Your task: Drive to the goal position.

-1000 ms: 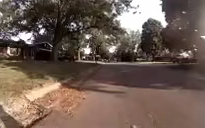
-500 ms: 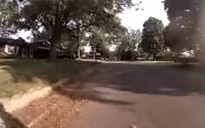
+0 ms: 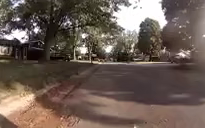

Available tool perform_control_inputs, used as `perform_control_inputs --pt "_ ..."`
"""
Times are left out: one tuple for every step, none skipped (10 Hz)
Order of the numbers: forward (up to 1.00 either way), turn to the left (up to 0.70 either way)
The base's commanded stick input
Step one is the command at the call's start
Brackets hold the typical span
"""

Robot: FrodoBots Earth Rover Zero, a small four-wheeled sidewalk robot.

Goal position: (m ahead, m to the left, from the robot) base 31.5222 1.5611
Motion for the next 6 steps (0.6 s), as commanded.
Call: perform_control_inputs --pt "1.00 -0.37" --pt "1.00 -0.18" --pt "1.00 -0.07" --pt "1.00 0.00" --pt "1.00 0.00" --pt "1.00 0.00"
